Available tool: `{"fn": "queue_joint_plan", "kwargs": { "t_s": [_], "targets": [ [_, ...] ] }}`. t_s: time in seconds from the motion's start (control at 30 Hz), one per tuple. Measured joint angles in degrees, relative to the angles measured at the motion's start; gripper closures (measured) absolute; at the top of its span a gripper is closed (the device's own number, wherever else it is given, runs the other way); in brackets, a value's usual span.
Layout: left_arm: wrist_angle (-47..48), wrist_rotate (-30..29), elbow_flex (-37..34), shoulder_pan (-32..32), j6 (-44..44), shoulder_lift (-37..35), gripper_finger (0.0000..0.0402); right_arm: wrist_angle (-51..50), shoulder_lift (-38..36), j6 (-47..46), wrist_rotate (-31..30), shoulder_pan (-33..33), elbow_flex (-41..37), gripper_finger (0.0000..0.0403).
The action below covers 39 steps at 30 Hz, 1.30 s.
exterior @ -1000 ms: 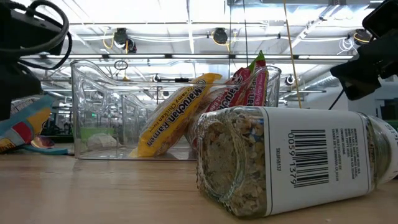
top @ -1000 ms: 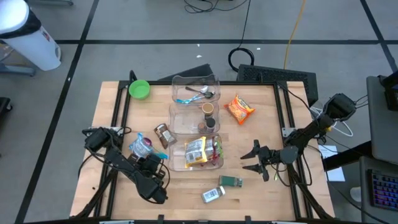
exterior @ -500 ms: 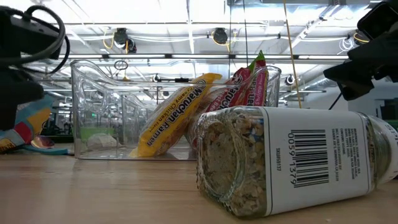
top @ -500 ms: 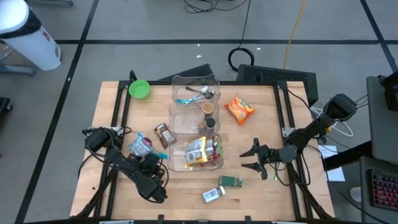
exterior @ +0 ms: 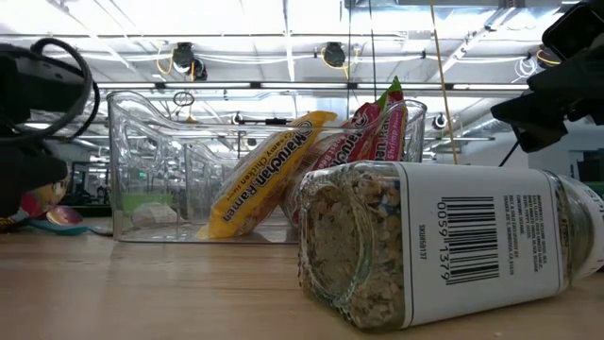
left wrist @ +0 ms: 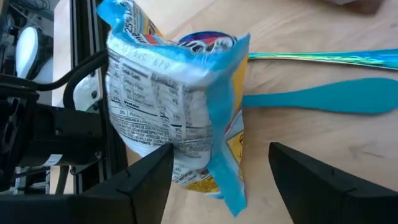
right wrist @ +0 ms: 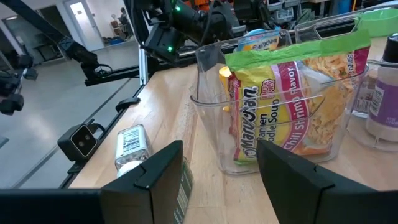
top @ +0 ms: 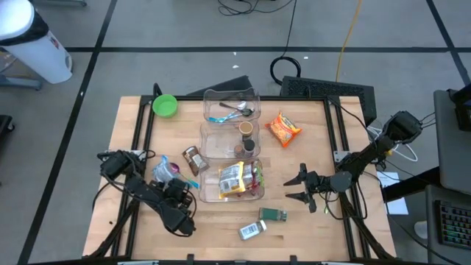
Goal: Pick & Place Food Item
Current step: Put the blue noodle pack into the bottom transparent bin
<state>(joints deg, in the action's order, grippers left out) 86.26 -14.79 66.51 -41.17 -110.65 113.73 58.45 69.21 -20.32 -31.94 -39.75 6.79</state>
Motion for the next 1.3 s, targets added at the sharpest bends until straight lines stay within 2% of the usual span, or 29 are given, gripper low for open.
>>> {"fn": "queue_joint_plan", "kwargs": {
  "t_s": [0.17,0.53,0.8,1.0,1.3],
  "targets": [
    [-2.23,1.29,-2.11,1.16,-0.18,0.00,0.0171,-0.02,0.00,0.00,0.00,0.00,0.00,0.0204],
    [-1.76,1.92,-2.41,3.50,0.63,-0.29,0.0309,-0.04,0.00,0.02,0.00,0.00,0.01,0.0204],
    [3.62,2.58,0.14,3.64,0.09,-4.74,0.0388,-0.04,0.00,0.00,0.00,0.01,0.00,0.0204],
    [3.65,2.83,1.91,3.51,1.66,-11.54,0.0383,-0.04,-0.01,0.00,0.00,0.01,0.01,0.0204],
    [3.80,3.58,5.16,3.13,9.25,-21.78,0.0393,0.02,-0.02,0.02,0.22,0.02,0.00,0.0204]
  ]
}}
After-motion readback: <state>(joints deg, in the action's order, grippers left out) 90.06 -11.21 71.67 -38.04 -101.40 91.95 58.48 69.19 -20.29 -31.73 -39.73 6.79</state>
